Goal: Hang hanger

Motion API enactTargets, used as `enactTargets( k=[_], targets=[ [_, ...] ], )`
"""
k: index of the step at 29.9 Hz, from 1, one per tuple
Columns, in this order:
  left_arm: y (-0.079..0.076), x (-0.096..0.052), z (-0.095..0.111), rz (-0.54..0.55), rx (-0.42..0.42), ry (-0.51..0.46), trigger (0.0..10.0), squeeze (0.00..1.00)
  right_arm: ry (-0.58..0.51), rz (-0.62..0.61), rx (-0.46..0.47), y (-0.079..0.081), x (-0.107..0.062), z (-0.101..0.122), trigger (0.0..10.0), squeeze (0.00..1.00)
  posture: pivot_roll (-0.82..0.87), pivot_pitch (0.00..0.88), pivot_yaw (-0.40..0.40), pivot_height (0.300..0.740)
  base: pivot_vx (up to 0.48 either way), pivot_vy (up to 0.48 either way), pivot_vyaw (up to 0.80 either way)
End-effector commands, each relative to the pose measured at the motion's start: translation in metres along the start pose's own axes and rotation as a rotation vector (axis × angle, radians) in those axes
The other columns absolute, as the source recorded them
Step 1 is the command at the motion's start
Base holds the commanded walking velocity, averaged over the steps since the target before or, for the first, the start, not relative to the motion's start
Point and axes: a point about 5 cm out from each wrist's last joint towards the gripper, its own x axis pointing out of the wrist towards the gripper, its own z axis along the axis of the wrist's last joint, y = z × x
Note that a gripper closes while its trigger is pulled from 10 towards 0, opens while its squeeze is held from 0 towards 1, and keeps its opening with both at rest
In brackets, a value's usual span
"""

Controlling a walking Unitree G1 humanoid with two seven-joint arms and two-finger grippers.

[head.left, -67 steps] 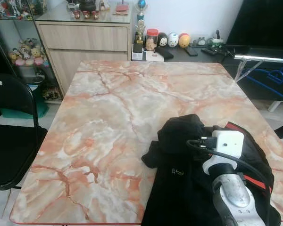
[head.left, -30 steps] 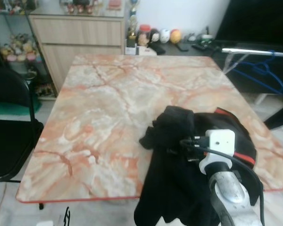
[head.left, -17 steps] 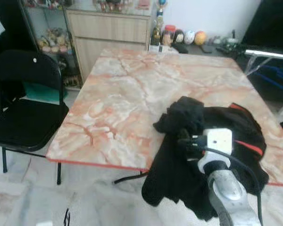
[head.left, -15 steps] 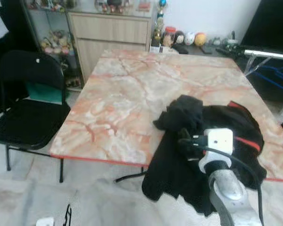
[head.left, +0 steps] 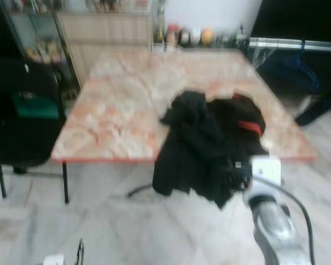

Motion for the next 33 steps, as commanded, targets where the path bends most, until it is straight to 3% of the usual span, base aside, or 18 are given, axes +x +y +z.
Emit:
enactTargets(
  k=[1, 5, 10, 11, 12, 18, 25, 29, 33],
  targets=[
    [0.001, 0.0, 0.002, 0.0, 0.007, -0.003, 10.0, 0.0, -0.003, 0.002, 0.022, -0.002, 0.003, -0.002, 10.0, 0.0, -0.05, 0.0, -0.024, 0.74, -0.3, 0.0, 0.0],
    [0.001, 0.0, 0.002, -0.001, 0.01, -0.002, 10.0, 0.0, 0.1, 0.017, 0.088, -0.005, 0.01, -0.037, 10.0, 0.0, -0.05, 0.0, -0.021, 0.74, -0.3, 0.0, 0.0],
    [0.001, 0.0, 0.003, -0.004, 0.022, -0.003, 10.0, 0.0, 0.293, 0.089, 0.061, 0.005, 0.02, -0.094, 10.0, 0.0, -0.06, 0.0, -0.001, 0.74, -0.299, 0.0, 0.0],
    [0.001, 0.0, 0.003, -0.004, 0.022, -0.003, 10.0, 0.0, 0.293, 0.089, 0.061, 0.005, 0.02, -0.094, 10.0, 0.0, -0.06, 0.0, -0.001, 0.74, -0.3, 0.0, 0.0],
    [0.001, 0.0, 0.003, -0.005, 0.028, -0.003, 10.0, 0.0, 0.357, 0.12, 0.053, 0.009, 0.019, -0.111, 10.0, 0.0, -0.06, 0.0, -0.001, 0.74, -0.292, 0.0, 0.0],
    [0.002, 0.0, 0.002, 0.027, 0.06, 0.011, 10.0, 0.0, 0.555, 0.182, 0.015, 0.02, 0.003, -0.157, 10.0, 0.0, -0.04, 0.0, 0.002, 0.74, -0.049, 0.0, 0.0],
    [0.004, -0.001, -0.001, 0.03, 0.041, 0.012, 10.0, 0.0, 0.694, 0.154, 0.037, 0.02, -0.018, -0.183, 10.0, 0.0, 0.0, 0.0, -0.009, 0.74, 0.0, 0.0, 0.0],
    [0.007, -0.002, -0.003, 0.05, 0.047, 0.006, 10.0, 0.0, 0.655, 0.164, 0.037, 0.022, -0.017, -0.182, 10.0, 0.0, 0.02, 0.0, -0.016, 0.74, 0.0, 0.0, 0.0],
    [0.009, -0.003, -0.003, 0.062, 0.059, -0.008, 10.0, 0.0, 0.593, 0.11, 0.068, 0.008, -0.007, -0.175, 10.0, 0.0, 0.03, 0.0, -0.016, 0.74, 0.0, 0.0, 0.0]
  ],
)
